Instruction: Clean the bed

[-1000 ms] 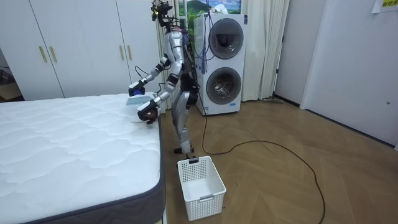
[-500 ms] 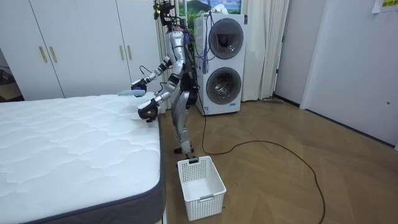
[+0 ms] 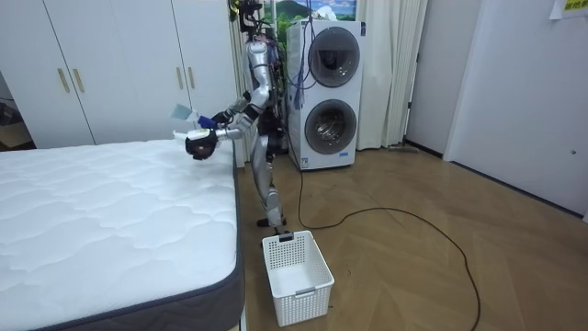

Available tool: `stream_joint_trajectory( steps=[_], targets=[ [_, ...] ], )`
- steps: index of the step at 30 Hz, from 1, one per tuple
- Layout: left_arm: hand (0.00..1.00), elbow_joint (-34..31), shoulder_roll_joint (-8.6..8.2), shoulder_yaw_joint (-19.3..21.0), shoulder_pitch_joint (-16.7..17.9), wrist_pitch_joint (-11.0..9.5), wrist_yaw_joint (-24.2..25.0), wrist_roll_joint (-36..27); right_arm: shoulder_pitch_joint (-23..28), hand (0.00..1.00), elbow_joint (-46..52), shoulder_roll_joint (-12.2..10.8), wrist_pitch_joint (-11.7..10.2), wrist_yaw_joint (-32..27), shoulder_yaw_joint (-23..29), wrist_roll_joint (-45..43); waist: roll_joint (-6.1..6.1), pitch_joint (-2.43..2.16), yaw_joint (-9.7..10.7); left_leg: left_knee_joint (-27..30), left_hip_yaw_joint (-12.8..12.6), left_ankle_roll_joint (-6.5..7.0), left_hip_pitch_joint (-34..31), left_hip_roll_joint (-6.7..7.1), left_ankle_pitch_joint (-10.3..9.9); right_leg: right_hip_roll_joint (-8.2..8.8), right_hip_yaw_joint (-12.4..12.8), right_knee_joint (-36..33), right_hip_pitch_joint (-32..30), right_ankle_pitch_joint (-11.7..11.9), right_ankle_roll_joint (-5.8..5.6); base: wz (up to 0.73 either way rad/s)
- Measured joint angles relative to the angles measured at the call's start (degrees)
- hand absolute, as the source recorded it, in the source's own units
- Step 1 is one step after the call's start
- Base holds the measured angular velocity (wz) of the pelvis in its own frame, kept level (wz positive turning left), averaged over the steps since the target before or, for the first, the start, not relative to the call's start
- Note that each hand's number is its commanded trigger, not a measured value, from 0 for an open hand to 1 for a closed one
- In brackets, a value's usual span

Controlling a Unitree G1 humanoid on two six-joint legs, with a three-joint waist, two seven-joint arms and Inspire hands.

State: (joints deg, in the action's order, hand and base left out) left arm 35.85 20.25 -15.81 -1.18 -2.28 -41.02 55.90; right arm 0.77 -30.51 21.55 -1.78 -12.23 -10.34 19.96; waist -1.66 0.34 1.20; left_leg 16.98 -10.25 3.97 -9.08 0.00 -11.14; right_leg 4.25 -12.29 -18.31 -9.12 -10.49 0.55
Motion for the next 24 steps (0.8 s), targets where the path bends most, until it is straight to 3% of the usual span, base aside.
stream_joint_trajectory(
  steps=[6,9,14,18,24],
  targets=[
    [1.00,-6.95,-0.13,4.53,6.09,-3.02,-0.32,1.12,1.20,0.00,6.22,-1.84,-1.36,3.18,1.77,8.70,0.11,-0.10,-0.11,-1.66,0.07,-0.51,4.13,-0.15,-0.29,-0.60,0.81,1.29,3.84,0.02,-0.06,-0.04],
    [1.00,-7.40,-1.20,5.77,8.07,-4.29,-0.73,1.12,1.70,0.00,8.44,-3.11,-1.45,5.30,3.70,10.09,0.17,-0.18,-0.68,-1.55,0.52,-0.69,4.85,-0.14,-0.46,-0.90,0.79,2.48,5.36,0.04,-0.08,0.05],
    [1.00,-7.84,-3.01,7.62,8.54,-6.83,-0.72,1.01,3.90,0.00,13.29,-3.90,-2.31,7.58,4.88,13.56,0.22,-0.19,-3.37,-1.43,1.19,-0.85,5.65,-0.14,-0.56,-1.29,0.68,2.77,6.43,0.04,-0.07,0.06],
    [1.00,-8.37,-3.74,9.08,8.56,-7.47,-0.73,1.04,4.45,0.00,15.31,-3.90,-2.46,8.68,4.88,14.10,0.31,-0.24,-4.65,-1.43,1.96,-0.86,6.12,-0.03,-0.56,-1.39,0.69,3.48,7.62,0.04,-0.07,0.09],
    [1.00,-13.80,-4.08,9.42,8.84,-7.78,-0.51,1.05,4.92,0.00,18.31,-4.06,-3.47,8.14,4.84,12.03,0.43,-0.22,-4.63,-0.62,5.97,-0.82,5.52,0.96,-0.57,-1.43,1.04,3.70,9.27,-0.38,-0.57,0.34]
  ],
)
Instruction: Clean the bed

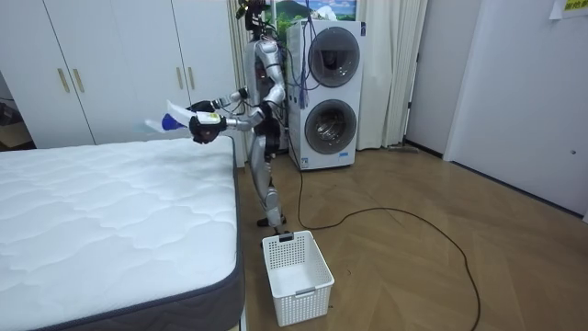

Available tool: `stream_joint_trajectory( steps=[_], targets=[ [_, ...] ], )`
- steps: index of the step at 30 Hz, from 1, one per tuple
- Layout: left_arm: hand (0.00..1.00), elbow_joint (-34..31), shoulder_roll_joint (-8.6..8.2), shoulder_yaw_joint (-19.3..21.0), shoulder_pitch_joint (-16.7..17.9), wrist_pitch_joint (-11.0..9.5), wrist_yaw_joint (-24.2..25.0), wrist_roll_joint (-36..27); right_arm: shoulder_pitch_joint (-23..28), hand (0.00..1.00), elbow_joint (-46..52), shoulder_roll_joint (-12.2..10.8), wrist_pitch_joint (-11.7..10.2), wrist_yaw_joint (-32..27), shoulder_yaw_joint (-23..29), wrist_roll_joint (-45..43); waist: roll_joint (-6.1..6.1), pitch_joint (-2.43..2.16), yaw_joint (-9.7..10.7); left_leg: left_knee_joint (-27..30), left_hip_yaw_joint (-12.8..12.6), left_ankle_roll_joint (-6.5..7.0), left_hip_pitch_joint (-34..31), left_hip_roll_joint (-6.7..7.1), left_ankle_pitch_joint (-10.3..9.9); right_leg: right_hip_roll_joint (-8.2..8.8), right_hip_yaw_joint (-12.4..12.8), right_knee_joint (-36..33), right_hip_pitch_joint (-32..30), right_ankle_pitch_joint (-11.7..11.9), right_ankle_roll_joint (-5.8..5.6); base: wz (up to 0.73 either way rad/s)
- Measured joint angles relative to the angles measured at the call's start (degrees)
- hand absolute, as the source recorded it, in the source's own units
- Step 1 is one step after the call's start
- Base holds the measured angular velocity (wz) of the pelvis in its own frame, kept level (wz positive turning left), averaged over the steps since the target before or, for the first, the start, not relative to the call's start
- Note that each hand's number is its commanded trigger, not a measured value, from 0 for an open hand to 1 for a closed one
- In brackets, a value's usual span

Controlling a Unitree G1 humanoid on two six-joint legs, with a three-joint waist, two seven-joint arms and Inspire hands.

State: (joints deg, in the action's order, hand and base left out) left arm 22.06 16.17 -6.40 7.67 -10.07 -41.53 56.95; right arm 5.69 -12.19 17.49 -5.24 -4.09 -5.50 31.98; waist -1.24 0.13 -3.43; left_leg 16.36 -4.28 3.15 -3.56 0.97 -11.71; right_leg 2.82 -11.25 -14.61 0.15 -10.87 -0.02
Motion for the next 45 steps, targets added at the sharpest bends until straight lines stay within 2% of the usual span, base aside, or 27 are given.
stream_joint_trajectory(
  steps=[5,8,12,18,19,21,23,24,26,28,29,30,31,32,33,34,35,36,37,38,39,40,41,42,43,44,45],
  targets=[
    [1.00,-1.85,-0.05,0.32,-0.08,-1.21,0.20,-0.21,-0.04,0.00,2.17,0.03,-2.46,-1.06,0.83,-7.67,-0.16,-0.11,0.78,0.48,4.76,0.20,-0.98,1.65,0.21,0.29,0.07,0.77,1.43,-1.12,-0.50,0.51],
    [1.00,-1.79,-0.22,1.93,-0.04,-1.39,1.03,-0.18,-0.13,0.00,2.45,0.04,-2.74,-1.41,1.12,-8.09,-0.75,-0.11,-0.48,0.44,6.05,0.03,-0.71,1.82,0.43,0.10,0.11,1.19,2.10,-1.13,-0.48,0.23],
    [1.00,-1.79,-0.37,4.02,0.12,-1.45,1.09,-0.21,-0.16,0.00,2.45,0.11,-4.56,-2.01,1.34,-8.73,-1.98,0.14,-1.75,0.48,8.18,-0.27,-1.31,1.95,0.61,-0.27,-0.29,2.27,2.82,-1.08,-0.41,0.29],
    [1.00,-0.99,-2.27,4.78,0.12,-1.44,0.88,-0.65,-0.20,0.00,2.22,-0.23,-5.14,-2.22,2.13,-10.25,-1.89,0.23,-2.60,1.25,11.14,-0.56,-3.03,2.43,0.76,-0.67,-0.26,2.40,2.76,-1.20,-0.36,0.31],
    [1.00,-0.55,-2.35,4.73,0.11,-1.44,0.86,-0.94,-0.22,0.00,2.21,-0.39,-5.14,-2.24,2.14,-10.81,-1.90,0.23,-2.84,1.39,11.39,-0.59,-3.23,2.57,0.78,-0.65,-0.73,2.39,2.80,-1.25,-0.32,0.28],
    [1.00,0.06,-2.57,4.43,0.14,-1.14,1.14,-1.73,-0.22,0.00,1.47,-0.41,-5.15,-2.51,2.17,-12.30,-2.05,0.36,-2.57,3.05,11.79,-0.61,-5.20,2.83,0.78,-0.66,-4.13,2.42,2.82,-1.29,-0.29,0.63],
    [1.00,-0.18,-2.80,4.13,0.13,-1.13,1.72,-1.75,-0.06,0.00,0.66,-0.42,-5.12,-2.72,2.23,-12.58,-2.15,0.43,-1.44,4.80,9.95,-0.59,-7.22,2.61,0.78,-0.87,-6.52,2.35,2.84,-1.44,-0.12,0.99],
    [1.00,-0.23,-2.86,3.84,-0.02,-1.11,2.35,-1.75,0.01,0.00,0.63,-0.45,-5.12,-2.70,2.22,-12.95,-2.25,0.50,-0.49,6.00,7.70,-0.44,-8.81,2.15,0.74,-0.83,-7.55,1.86,2.73,-2.31,0.01,1.21],
    [1.00,-0.23,-3.08,3.77,-0.06,-1.12,3.19,-1.90,-0.03,0.00,0.64,-0.45,-5.14,-2.46,2.25,-13.53,-2.27,0.51,0.06,8.25,2.14,0.39,-11.15,0.80,0.38,-1.00,-9.07,1.73,2.98,-3.47,0.09,1.02],
    [1.00,-0.22,-3.22,4.14,-0.05,-1.13,3.39,-2.46,0.00,0.00,0.27,-0.45,-5.21,-2.47,2.29,-13.52,-2.08,0.64,-0.04,10.55,-7.47,1.58,-13.26,-2.46,-0.31,-1.39,-12.08,1.71,3.52,-4.70,0.76,0.85],
    [1.00,-0.15,-3.21,4.27,-0.04,-1.13,3.39,-2.44,0.08,0.00,0.26,-0.45,-5.21,-2.53,2.30,-13.53,-2.05,0.67,-0.03,10.59,-8.58,1.69,-13.50,-2.87,-0.36,-1.46,-12.81,1.67,3.72,-5.00,0.92,0.77],
    [1.00,-0.05,-3.24,4.54,0.04,-1.13,3.37,-2.44,0.03,0.00,0.27,-0.42,-5.27,-2.62,2.30,-13.52,-1.88,0.77,-0.53,10.87,-8.17,1.82,-13.80,-2.76,-0.25,-1.76,-13.69,1.43,3.62,-5.47,1.11,0.64],
    [1.00,0.10,-3.30,4.50,0.06,-1.13,3.28,-2.63,0.05,0.00,0.25,-0.37,-5.64,-2.81,2.31,-14.06,-1.54,0.87,-0.96,10.27,-6.61,1.70,-13.93,-1.47,0.55,-1.73,-14.97,1.56,3.78,-5.89,1.25,0.62],
    [1.00,0.11,-3.43,4.46,0.05,-1.13,3.25,-2.88,0.04,0.00,0.20,-0.31,-5.98,-2.85,2.32,-14.43,-1.47,0.83,-0.93,9.49,-6.35,1.68,-13.97,-0.55,1.25,-0.97,-15.99,1.90,3.77,-6.09,1.24,0.77],
    [1.00,0.12,-3.69,4.28,0.06,-1.19,3.17,-3.52,0.08,0.00,-0.29,-0.25,-6.75,-2.87,2.32,-14.51,-1.67,0.73,0.11,8.23,-7.55,0.91,-13.95,-0.35,2.79,0.69,-19.83,1.96,3.74,-6.46,1.09,0.91],
    [1.00,0.17,-3.80,4.28,0.07,-1.54,3.00,-4.05,0.14,0.00,-0.78,-0.43,-6.82,-3.14,2.30,-14.65,-1.55,0.70,0.64,12.53,-13.87,1.74,-14.20,-3.41,1.21,1.96,-25.65,1.66,4.27,-6.68,0.35,0.83],
    [1.00,0.31,-3.74,4.31,0.10,-1.61,2.99,-4.60,0.10,0.00,-0.97,-0.72,-6.82,-3.29,2.21,-14.81,-1.55,0.75,0.53,14.70,-16.18,1.49,-13.74,-5.46,-0.32,2.05,-27.81,1.57,4.75,-6.77,0.09,0.65],
    [1.00,0.61,-3.85,4.56,0.05,-1.61,3.00,-5.39,-0.05,0.00,-1.01,-1.35,-6.84,-3.30,2.20,-14.83,-1.00,0.73,0.26,16.31,-18.90,0.09,-13.29,-8.81,-2.53,1.90,-31.34,-0.08,5.58,-7.27,-0.58,0.46],
    [1.00,0.90,-4.03,4.51,-0.20,-1.60,3.03,-5.46,-0.06,0.00,-1.04,-1.48,-6.88,-3.40,2.29,-14.82,-0.53,0.97,0.36,16.18,-18.65,0.21,-13.60,-8.98,-2.75,1.95,-32.48,-1.47,5.54,-7.45,-0.73,0.79],
    [1.00,1.74,-4.13,3.93,-0.63,-1.55,3.16,-5.27,0.25,0.00,-1.95,-1.82,-6.88,-3.92,2.29,-14.84,-0.44,0.85,1.00,14.65,-15.88,0.75,-13.22,-7.89,-2.47,2.45,-32.49,-5.23,4.59,-7.49,-0.73,0.96],
    [1.00,1.96,-4.28,3.58,-0.55,-1.52,3.17,-4.97,0.09,0.00,-3.13,-1.87,-6.90,-4.36,2.34,-15.44,-0.56,0.81,1.60,12.08,-10.66,0.06,-12.60,-6.12,-1.78,3.48,-28.81,-9.29,1.50,-8.23,-0.62,0.88],
    [1.00,1.96,-4.26,3.55,-0.53,-1.49,3.16,-4.99,-0.07,0.00,-3.35,-1.98,-6.92,-4.69,2.37,-16.08,-0.85,0.77,1.33,11.52,-9.21,-0.06,-12.86,-5.53,-1.07,3.25,-25.55,-8.84,-0.16,-8.35,-0.39,0.46],
    [1.00,2.06,-4.42,3.88,-0.39,-1.44,3.14,-5.00,-0.69,0.00,-3.31,-1.91,-7.30,-4.87,2.34,-16.85,-0.96,0.78,0.07,11.09,-6.43,-0.70,-13.72,-4.64,-0.54,3.11,-20.60,-6.29,-3.87,-7.55,0.39,0.19],
    [1.00,2.66,-4.81,4.07,-0.16,-1.44,3.15,-4.98,-0.79,0.00,-3.27,-1.80,-7.73,-5.19,2.32,-17.51,-0.57,0.44,-0.53,10.48,-5.13,-1.04,-14.58,-4.09,0.42,3.29,-20.36,-6.46,-4.74,-6.34,1.45,0.17],
    [1.00,2.73,-4.98,4.07,-0.01,-1.45,3.18,-4.98,-0.75,0.00,-3.25,-1.61,-7.83,-5.34,2.33,-17.69,-0.47,0.41,-0.73,9.46,-5.37,-1.07,-14.48,-3.64,1.12,3.68,-22.04,-6.31,-4.48,-5.82,1.74,0.39],
    [1.00,2.72,-5.00,4.09,0.16,-1.88,3.20,-4.98,-0.35,0.00,-3.30,-1.45,-7.82,-5.74,2.37,-17.23,-0.69,0.54,-0.90,6.85,-7.72,-0.68,-13.33,-3.14,2.06,4.61,-25.57,-6.10,-3.60,-5.64,1.65,0.55],
    [1.00,2.69,-4.92,4.29,0.15,-2.35,3.20,-5.00,-0.09,0.00,-3.63,-1.54,-7.82,-5.81,2.38,-16.21,-0.99,0.71,-0.98,5.50,-11.34,-0.08,-11.87,-3.64,2.85,5.23,-28.14,-5.81,-2.13,-5.54,1.46,0.69]
  ],
)
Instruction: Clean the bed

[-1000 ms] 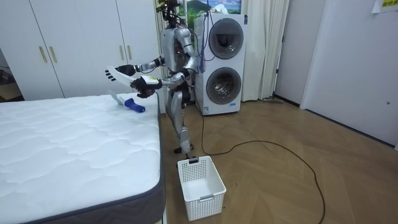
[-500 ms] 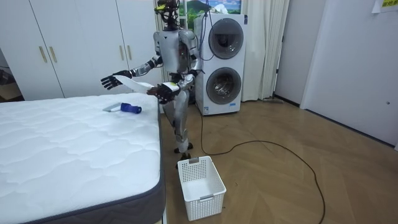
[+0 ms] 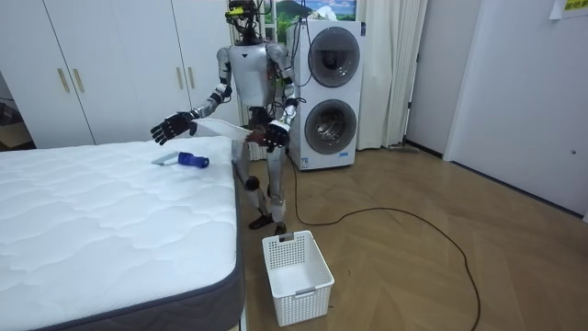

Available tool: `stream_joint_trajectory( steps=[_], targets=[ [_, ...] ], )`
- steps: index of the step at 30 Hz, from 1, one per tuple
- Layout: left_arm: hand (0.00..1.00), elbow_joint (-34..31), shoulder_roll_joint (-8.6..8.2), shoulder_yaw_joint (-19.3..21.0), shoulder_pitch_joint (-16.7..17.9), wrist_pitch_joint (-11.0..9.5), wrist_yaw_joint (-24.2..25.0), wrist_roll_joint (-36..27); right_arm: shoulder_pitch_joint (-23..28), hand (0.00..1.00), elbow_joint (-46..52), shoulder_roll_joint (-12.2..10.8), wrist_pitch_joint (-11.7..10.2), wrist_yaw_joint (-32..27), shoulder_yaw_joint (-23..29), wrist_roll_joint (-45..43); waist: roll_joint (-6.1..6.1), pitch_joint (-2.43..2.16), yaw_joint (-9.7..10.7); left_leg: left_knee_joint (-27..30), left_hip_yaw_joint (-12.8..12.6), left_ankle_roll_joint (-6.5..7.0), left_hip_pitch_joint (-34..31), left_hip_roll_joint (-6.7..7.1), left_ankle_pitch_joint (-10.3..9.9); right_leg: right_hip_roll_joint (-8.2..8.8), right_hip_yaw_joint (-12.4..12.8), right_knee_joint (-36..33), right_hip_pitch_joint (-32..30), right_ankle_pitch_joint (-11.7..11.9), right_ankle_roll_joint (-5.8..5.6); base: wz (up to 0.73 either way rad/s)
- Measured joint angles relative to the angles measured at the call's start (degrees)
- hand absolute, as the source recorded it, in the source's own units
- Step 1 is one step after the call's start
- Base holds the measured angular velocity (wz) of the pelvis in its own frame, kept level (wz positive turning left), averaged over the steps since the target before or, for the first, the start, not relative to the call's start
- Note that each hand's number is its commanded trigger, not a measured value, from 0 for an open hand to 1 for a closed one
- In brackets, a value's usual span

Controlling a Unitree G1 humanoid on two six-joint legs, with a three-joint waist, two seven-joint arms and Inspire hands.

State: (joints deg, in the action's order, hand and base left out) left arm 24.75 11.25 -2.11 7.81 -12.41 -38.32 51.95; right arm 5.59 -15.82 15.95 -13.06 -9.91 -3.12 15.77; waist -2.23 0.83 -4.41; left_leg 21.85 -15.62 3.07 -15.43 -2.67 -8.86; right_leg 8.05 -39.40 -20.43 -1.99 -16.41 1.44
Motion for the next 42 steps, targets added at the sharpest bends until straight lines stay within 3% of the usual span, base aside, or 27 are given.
stream_joint_trajectory(
  steps=[1,2,3,5,6,7,8,9,10,11,13,14,15,18,19,20,21,22,24,27,32,35,39,42],
  targets=[
    [1.00,-0.02,0.09,0.23,-0.01,-0.45,0.00,-0.02,-0.03,0.00,-0.09,-0.02,-0.02,0.15,0.00,0.72,-0.16,0.03,-0.10,-0.29,-2.69,0.49,0.62,-0.85,0.30,0.18,-2.24,0.62,1.25,0.17,-0.30,0.62],
    [1.00,-0.04,0.15,0.29,-0.07,-0.66,-0.01,-0.02,-0.05,0.00,-0.08,-0.02,-0.05,0.21,0.00,1.04,-0.25,0.04,-0.11,-0.39,-3.35,0.70,0.66,-0.97,0.35,0.26,-3.24,0.73,1.75,0.27,-0.47,0.61],
    [1.00,-0.07,0.26,0.58,-0.11,-1.20,0.00,0.16,-0.04,0.00,-0.09,-0.08,-0.06,0.47,-0.02,1.54,-0.69,0.01,-0.55,-0.57,-3.05,0.96,0.54,-0.75,0.21,0.51,-4.23,0.48,2.47,0.29,-0.71,0.49],
    [1.00,-0.07,0.47,1.25,-0.15,-1.53,0.01,0.50,-0.23,0.00,-0.09,-0.12,-0.06,0.85,-0.03,1.46,-1.59,-0.25,-1.78,-0.62,-0.38,1.06,0.43,0.64,-0.10,0.88,-3.61,-0.51,2.54,0.10,-1.14,0.53],
    [1.00,-0.07,0.64,1.41,-0.39,-1.52,0.01,0.97,-0.27,0.00,-0.14,-0.08,-0.09,0.72,0.16,1.18,-1.82,-0.33,-1.43,-0.37,3.86,1.87,0.15,2.48,0.32,0.56,-1.62,-1.17,2.65,0.06,-1.37,1.09],
    [1.00,-0.07,0.93,1.36,-0.48,-1.52,0.00,1.31,-0.10,0.00,-0.13,-0.08,-0.09,0.53,0.37,0.06,-1.72,-0.27,-0.39,-0.38,9.50,2.44,0.12,4.80,0.86,0.14,2.72,-2.55,1.88,-0.04,-1.27,1.24],
    [1.00,-0.06,1.13,1.30,-0.48,-1.52,0.01,1.34,-0.01,0.00,-0.13,-0.08,-0.10,0.45,0.40,-0.66,-1.66,-0.24,-0.12,-0.55,12.58,2.85,0.16,6.12,0.98,-0.45,6.03,-2.77,1.27,-0.40,-0.97,1.20],
    [1.00,-0.07,1.41,1.38,-0.47,-1.47,0.02,1.33,0.00,0.00,-0.13,-0.09,-0.11,0.40,0.40,-1.41,-1.60,-0.22,0.13,-1.39,18.56,3.10,0.51,8.53,1.73,-2.16,11.65,-2.96,-0.48,-0.93,-0.34,1.00],
    [1.00,-0.06,1.54,1.33,-0.41,-1.28,0.02,1.29,0.10,0.00,-0.14,-0.11,-0.11,0.24,0.37,-2.68,-0.97,0.02,0.32,-2.49,24.15,3.00,1.27,9.96,2.78,-4.12,16.16,-2.21,-2.16,-1.00,-0.16,0.98],
    [1.00,-0.06,1.63,1.29,-0.36,-1.28,0.02,1.29,0.17,0.00,-0.14,-0.10,-0.10,0.23,0.35,-3.19,-0.67,0.04,0.67,-3.11,27.05,2.98,1.72,10.67,3.42,-5.07,18.02,-1.90,-2.83,-0.95,-0.11,1.21],
    [1.00,-0.07,2.87,-0.10,-0.50,-1.30,0.08,1.04,0.31,0.00,-0.11,-0.12,-0.09,0.01,0.35,-3.41,-0.10,0.19,2.23,-4.74,37.36,2.27,3.53,12.91,5.34,-7.50,25.00,-1.08,-6.06,0.22,-0.63,1.43],
    [1.00,-0.07,3.34,-0.58,-0.55,-1.31,0.18,1.00,0.34,0.00,-0.11,-0.14,-0.09,-0.02,0.35,-3.27,-0.08,0.21,2.80,-4.67,39.85,2.02,3.85,13.47,5.54,-8.07,26.59,-0.97,-6.83,0.84,-0.91,1.46],
    [1.00,-0.06,4.05,-1.48,-0.68,-1.39,0.42,0.99,0.80,0.00,-0.10,-0.14,-0.11,-0.02,0.36,-3.03,-0.10,0.20,3.08,-4.45,41.78,1.88,4.14,13.66,5.90,-8.66,30.29,-0.25,-8.19,2.49,-1.15,1.10],
    [1.00,-0.03,4.37,-1.67,-0.81,-1.54,0.46,0.88,1.88,0.00,0.63,-0.12,-0.11,-0.44,0.34,-3.13,-0.73,-0.16,2.89,-1.07,40.95,2.39,2.80,14.47,5.07,-9.10,36.51,1.72,-9.46,6.06,-1.68,1.17],
    [1.00,-0.02,4.55,-1.68,-0.81,-1.55,0.33,0.56,1.85,0.00,1.36,-0.10,-0.11,-0.87,0.27,-3.25,-1.39,-0.41,2.90,0.55,38.74,2.38,1.55,15.13,4.08,-8.62,38.57,2.87,-9.89,6.51,-1.98,0.94],
    [1.00,0.03,4.44,-1.70,-0.81,-1.53,0.33,0.51,1.86,0.00,1.79,0.06,-0.12,-1.09,0.28,-3.25,-1.40,-0.45,3.01,1.83,37.46,2.23,0.84,15.07,3.58,-8.23,38.78,2.23,-9.94,7.43,-2.64,0.83],
    [1.00,0.01,4.30,-1.96,-0.79,-1.57,0.34,0.58,2.37,0.00,2.76,0.18,-0.09,-1.68,0.41,-3.07,-0.08,-0.11,3.09,3.82,32.64,2.00,-0.42,13.39,2.32,-7.91,37.44,1.33,-9.73,8.08,-2.48,0.72],
    [1.00,0.07,4.32,-2.03,-0.72,-1.66,0.30,0.58,2.71,0.00,3.25,0.12,-0.05,-1.79,0.28,-3.14,0.87,0.34,2.65,4.65,26.55,2.02,-1.15,10.64,1.14,-7.71,36.69,0.21,-9.88,8.48,-2.31,0.62],
    [1.00,0.06,4.35,-2.02,-0.59,-1.65,0.29,0.59,2.89,0.00,3.25,0.13,0.19,-1.41,-0.12,-3.11,1.66,0.30,2.34,4.61,22.60,1.61,-1.37,8.75,0.41,-7.26,35.81,-1.21,-10.04,7.22,-2.04,0.32],
    [1.00,0.01,4.46,-1.96,-0.60,-1.63,0.22,0.57,2.86,0.00,3.24,0.14,0.21,-0.53,-0.17,-3.17,1.89,0.18,1.75,3.56,22.71,1.65,-1.10,9.02,0.30,-7.23,35.25,-1.62,-9.86,6.34,-1.90,0.11],
    [1.00,3.29,4.42,-2.09,-1.12,-1.37,0.18,0.37,2.85,0.00,2.37,0.14,0.21,0.06,-0.16,-3.42,0.60,0.81,1.21,4.05,23.64,1.90,-1.33,9.57,-0.47,-6.84,34.16,-2.92,-9.96,4.94,-1.31,0.13],
    [1.00,6.50,4.42,-2.31,-1.23,-0.20,0.39,0.32,2.83,0.00,1.13,0.16,0.22,0.26,-0.19,-3.65,0.41,0.72,1.67,6.19,24.61,1.90,-2.85,9.67,-2.02,-6.81,32.50,-3.56,-10.34,3.76,-1.17,0.24],
    [1.00,8.59,4.78,-2.56,-1.80,1.44,0.47,-0.20,1.87,0.00,-1.36,-0.07,0.14,0.58,-1.29,-4.95,0.27,0.70,2.32,5.72,23.70,2.00,-4.61,9.49,-2.08,-6.23,31.32,-3.93,-11.82,3.66,-1.23,0.17],
    [1.00,10.23,5.55,-2.95,-3.30,1.50,0.93,-0.72,0.79,0.00,-5.91,-0.06,0.17,0.58,-2.69,-5.21,0.68,0.78,2.53,5.87,23.76,2.14,-6.21,9.56,-2.16,-6.14,31.01,-4.26,-13.38,3.65,-1.24,0.03]
  ],
)
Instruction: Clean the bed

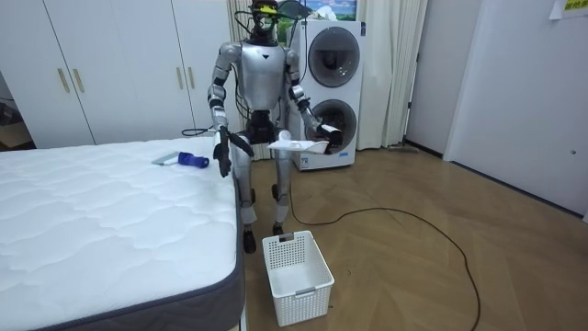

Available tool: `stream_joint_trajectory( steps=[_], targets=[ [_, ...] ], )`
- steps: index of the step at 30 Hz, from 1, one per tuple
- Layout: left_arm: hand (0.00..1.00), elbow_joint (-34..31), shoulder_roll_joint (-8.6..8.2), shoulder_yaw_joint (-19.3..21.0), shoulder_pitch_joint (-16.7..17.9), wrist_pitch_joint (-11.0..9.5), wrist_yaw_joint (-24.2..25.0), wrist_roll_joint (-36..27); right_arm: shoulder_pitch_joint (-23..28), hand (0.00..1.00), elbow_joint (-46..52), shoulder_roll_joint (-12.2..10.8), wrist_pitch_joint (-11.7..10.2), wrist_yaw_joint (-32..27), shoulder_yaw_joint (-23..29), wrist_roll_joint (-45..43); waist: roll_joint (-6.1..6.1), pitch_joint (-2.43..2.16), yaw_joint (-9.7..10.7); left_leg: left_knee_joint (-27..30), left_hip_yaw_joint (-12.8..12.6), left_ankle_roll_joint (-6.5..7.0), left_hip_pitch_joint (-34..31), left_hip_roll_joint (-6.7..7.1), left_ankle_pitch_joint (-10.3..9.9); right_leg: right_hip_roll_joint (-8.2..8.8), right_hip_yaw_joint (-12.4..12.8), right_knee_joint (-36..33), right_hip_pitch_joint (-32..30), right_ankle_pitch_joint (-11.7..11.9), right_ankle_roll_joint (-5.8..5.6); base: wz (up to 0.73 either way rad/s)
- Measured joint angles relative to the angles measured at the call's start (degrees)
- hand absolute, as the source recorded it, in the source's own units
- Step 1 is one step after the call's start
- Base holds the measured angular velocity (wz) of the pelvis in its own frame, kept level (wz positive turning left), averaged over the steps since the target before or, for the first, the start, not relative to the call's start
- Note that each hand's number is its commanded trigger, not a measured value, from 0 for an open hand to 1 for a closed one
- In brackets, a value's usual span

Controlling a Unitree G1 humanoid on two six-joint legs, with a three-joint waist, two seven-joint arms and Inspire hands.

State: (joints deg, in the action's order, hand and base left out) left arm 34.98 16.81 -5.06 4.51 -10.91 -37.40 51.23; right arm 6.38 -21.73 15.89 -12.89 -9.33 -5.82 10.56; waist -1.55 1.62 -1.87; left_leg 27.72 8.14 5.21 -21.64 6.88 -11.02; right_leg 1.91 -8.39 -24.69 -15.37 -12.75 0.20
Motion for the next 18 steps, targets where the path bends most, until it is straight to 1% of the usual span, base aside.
stream_joint_trajectory(
  steps=[2,3,4,5,6,7,8,9,10,11,12,13,14,15,16,17,18],
  targets=[
    [1.00,2.10,1.74,-0.95,-1.64,0.00,0.99,-0.02,-0.07,0.00,-1.58,-0.01,0.03,-0.14,0.01,-0.95,0.61,0.09,0.51,0.08,0.14,0.03,-0.61,0.02,-0.02,0.13,-0.58,-0.02,-0.50,0.00,0.00,0.07],
    [1.00,3.62,3.45,-1.96,-2.86,0.01,1.61,-0.04,-0.37,0.00,-2.02,0.00,0.03,-0.48,0.01,-1.73,1.10,0.32,1.12,0.11,0.13,0.04,-0.92,0.02,-0.01,0.17,-0.65,-0.07,-0.83,0.00,0.00,0.00],
    [1.00,5.54,4.99,-2.68,-4.22,-0.01,2.04,-0.06,-0.97,0.00,-2.48,0.05,-0.04,-0.59,0.02,-2.51,1.93,0.42,1.78,0.34,0.10,0.05,-1.52,0.02,-0.02,0.17,-0.62,-0.22,-1.37,0.00,0.01,0.00],
    [1.00,6.47,5.51,-3.05,-5.09,0.05,2.22,-0.16,-1.20,0.00,-2.77,0.17,-0.20,-0.71,0.05,-2.68,2.43,0.54,2.07,0.59,0.09,0.15,-1.88,0.02,-0.08,0.15,-0.64,-0.27,-1.62,0.00,0.00,0.00],
    [1.00,7.96,6.35,-3.46,-6.72,0.24,2.85,-0.19,-1.80,0.00,-4.05,0.21,-0.29,-0.93,0.18,-3.16,3.34,0.73,2.81,0.88,0.02,0.17,-2.41,0.07,-0.10,0.35,-0.76,-0.85,-2.27,-0.02,-0.02,0.00],
    [1.00,8.96,7.62,-4.29,-8.14,0.58,3.39,-0.20,-1.92,0.00,-4.90,0.22,-0.16,-1.20,0.30,-3.35,4.11,0.63,3.46,1.09,-0.14,0.35,-3.25,0.44,0.01,1.26,-1.25,-2.47,-3.72,-0.52,-0.09,0.00],
    [1.00,9.36,8.28,-4.52,-8.82,0.66,3.74,-0.20,-1.78,0.00,-4.90,0.28,-0.15,-1.37,0.32,-3.40,4.45,0.64,3.68,1.16,-0.45,0.50,-3.74,0.68,0.09,1.67,-1.22,-3.46,-4.63,-0.98,-0.08,-0.04],
    [1.00,9.91,9.49,-4.98,-10.10,1.34,4.70,-0.20,-1.77,0.00,-4.97,0.65,-0.12,-1.50,0.31,-4.08,5.25,0.75,4.24,1.40,-1.49,0.72,-4.89,0.90,0.22,2.32,-0.94,-5.22,-6.62,-1.51,-0.18,-0.10],
    [1.00,10.02,9.97,-5.27,-10.60,1.86,5.21,-0.21,-1.75,0.00,-4.97,0.92,-0.09,-1.49,0.30,-4.26,5.75,0.77,4.49,1.43,-1.95,0.87,-5.38,1.02,0.31,2.56,-0.86,-6.06,-7.48,-1.64,-0.20,-0.19],
    [1.00,10.11,10.99,-6.44,-11.53,2.93,6.40,-0.61,-1.61,0.00,-5.10,1.46,0.08,-1.49,0.21,-4.26,6.67,0.71,4.85,1.34,-2.95,1.16,-6.04,1.24,0.49,3.23,-0.71,-7.51,-8.94,-2.00,-0.33,-0.14],
    [1.00,10.20,12.03,-8.04,-12.46,3.71,7.80,-0.79,-1.71,0.00,-5.94,1.94,0.17,-1.39,0.19,-4.31,7.74,0.69,5.84,1.51,-3.20,1.29,-6.32,1.80,0.56,3.96,-0.44,-8.59,-9.70,-2.59,-0.44,-0.06],
    [1.00,10.18,12.55,-9.05,-12.93,4.09,8.53,-0.76,-1.92,0.00,-6.44,2.13,0.36,-1.36,0.27,-4.59,8.38,0.75,6.71,1.52,-3.21,1.43,-6.39,2.08,0.64,4.22,-0.41,-9.19,-9.95,-2.80,-0.56,0.12],
    [1.00,10.13,13.97,-10.84,-13.81,4.44,10.11,-0.49,-2.39,0.00,-7.22,2.56,0.52,-1.34,0.34,-6.01,9.66,0.71,8.27,1.53,-3.55,1.73,-6.73,2.60,0.82,5.14,0.08,-10.55,-10.87,-3.28,-0.96,0.08],
    [1.00,9.93,15.90,-12.54,-14.74,4.35,11.79,-0.46,-2.81,0.00,-7.33,3.11,0.53,-1.16,0.33,-6.65,10.49,0.87,9.47,1.54,-4.45,1.92,-6.97,3.26,0.92,5.77,0.87,-12.37,-12.06,-4.05,-1.14,-0.05],
    [1.00,9.90,17.63,-13.89,-15.29,4.37,13.20,-0.52,-3.18,0.00,-7.36,3.59,0.49,-1.13,0.33,-7.23,11.51,0.87,10.74,1.49,-4.91,2.12,-7.13,3.90,1.03,6.15,1.86,-13.75,-13.04,-4.68,-1.51,-0.11],
    [1.00,9.91,18.25,-14.57,-15.58,4.53,13.86,-0.56,-3.28,0.00,-7.53,3.95,0.43,-1.15,0.29,-7.48,12.31,0.91,11.40,1.50,-5.12,2.21,-7.18,4.03,1.08,6.28,2.18,-14.17,-13.27,-4.78,-1.58,-0.13],
    [1.00,9.93,19.12,-15.83,-16.52,4.92,15.29,-0.63,-3.28,0.00,-8.10,4.81,0.39,-1.20,0.25,-7.70,13.57,0.89,12.24,1.35,-6.03,2.33,-7.20,4.04,1.13,6.63,2.55,-14.53,-13.75,-4.86,-1.61,-0.24]
  ],
)
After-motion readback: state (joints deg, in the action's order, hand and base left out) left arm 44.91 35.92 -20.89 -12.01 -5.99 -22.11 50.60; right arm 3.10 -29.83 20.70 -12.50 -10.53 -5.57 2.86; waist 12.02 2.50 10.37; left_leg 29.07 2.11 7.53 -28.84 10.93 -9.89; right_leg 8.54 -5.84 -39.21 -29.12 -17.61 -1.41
